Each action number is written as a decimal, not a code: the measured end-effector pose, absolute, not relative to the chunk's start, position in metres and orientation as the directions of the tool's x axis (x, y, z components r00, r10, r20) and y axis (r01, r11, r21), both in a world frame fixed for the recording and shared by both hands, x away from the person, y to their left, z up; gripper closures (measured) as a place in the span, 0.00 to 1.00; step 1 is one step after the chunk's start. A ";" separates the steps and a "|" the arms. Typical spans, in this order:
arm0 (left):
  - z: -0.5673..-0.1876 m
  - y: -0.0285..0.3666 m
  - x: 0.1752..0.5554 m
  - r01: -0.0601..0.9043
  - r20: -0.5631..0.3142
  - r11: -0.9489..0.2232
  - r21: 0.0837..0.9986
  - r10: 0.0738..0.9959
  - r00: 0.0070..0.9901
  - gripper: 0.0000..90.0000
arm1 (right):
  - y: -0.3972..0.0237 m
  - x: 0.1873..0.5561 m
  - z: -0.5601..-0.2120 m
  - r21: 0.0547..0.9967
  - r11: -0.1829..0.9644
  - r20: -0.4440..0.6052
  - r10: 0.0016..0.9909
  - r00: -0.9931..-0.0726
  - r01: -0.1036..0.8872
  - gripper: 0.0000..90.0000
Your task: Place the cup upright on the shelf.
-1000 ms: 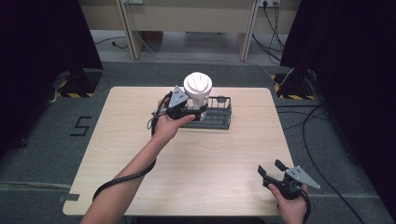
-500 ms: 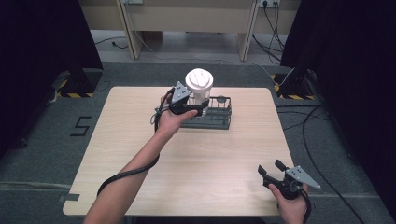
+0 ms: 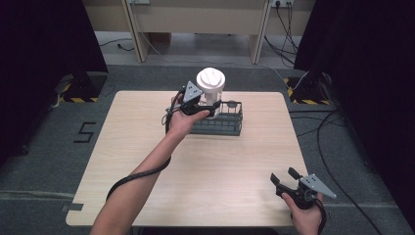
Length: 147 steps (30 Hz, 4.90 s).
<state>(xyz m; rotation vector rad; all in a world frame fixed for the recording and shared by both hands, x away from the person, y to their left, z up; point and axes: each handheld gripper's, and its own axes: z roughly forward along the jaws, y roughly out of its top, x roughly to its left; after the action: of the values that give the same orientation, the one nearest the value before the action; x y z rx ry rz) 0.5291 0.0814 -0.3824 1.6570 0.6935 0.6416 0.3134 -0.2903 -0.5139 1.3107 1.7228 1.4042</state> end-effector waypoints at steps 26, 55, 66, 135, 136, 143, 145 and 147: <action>-0.395 0.064 0.555 0.160 0.018 -0.155 0.975 0.769 0.639 0.20 | -0.291 0.313 -0.514 0.942 -0.024 0.157 0.913 -0.376 0.336 0.23; -0.434 0.056 0.564 0.251 -0.011 -0.167 0.954 0.813 0.583 0.19 | -0.291 0.313 -0.514 0.940 -0.024 0.159 0.912 -0.379 0.339 0.23; -0.445 0.055 0.563 0.270 -0.003 -0.187 0.945 0.817 0.577 0.19 | -0.291 0.313 -0.514 0.940 -0.023 0.159 0.911 -0.380 0.339 0.23; -0.433 0.133 0.465 0.176 0.068 -0.228 0.958 0.773 0.631 0.16 | -0.288 0.313 -0.514 0.938 -0.009 0.147 0.915 -0.376 0.346 0.23; -0.434 0.135 0.463 0.175 0.069 -0.229 0.958 0.772 0.632 0.16 | -0.288 0.313 -0.514 0.939 -0.010 0.148 0.915 -0.376 0.344 0.23; -0.443 0.149 0.443 0.174 0.076 -0.242 0.955 0.763 0.642 0.16 | -0.288 0.313 -0.514 0.938 -0.010 0.147 0.915 -0.374 0.346 0.23; -0.446 0.153 0.438 0.174 0.076 -0.242 0.955 0.762 0.643 0.16 | -0.288 0.313 -0.514 0.938 -0.009 0.147 0.916 -0.374 0.346 0.23; -0.448 0.157 0.433 0.175 0.074 -0.238 0.955 0.767 0.638 0.16 | -0.288 0.313 -0.514 0.938 -0.010 0.147 0.916 -0.373 0.346 0.23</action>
<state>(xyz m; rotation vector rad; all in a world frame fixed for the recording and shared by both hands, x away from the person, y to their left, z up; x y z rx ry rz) 0.4329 0.1572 -0.4480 1.7570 0.7651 0.6697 0.3128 -0.2876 -0.5137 1.3095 1.7401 1.3901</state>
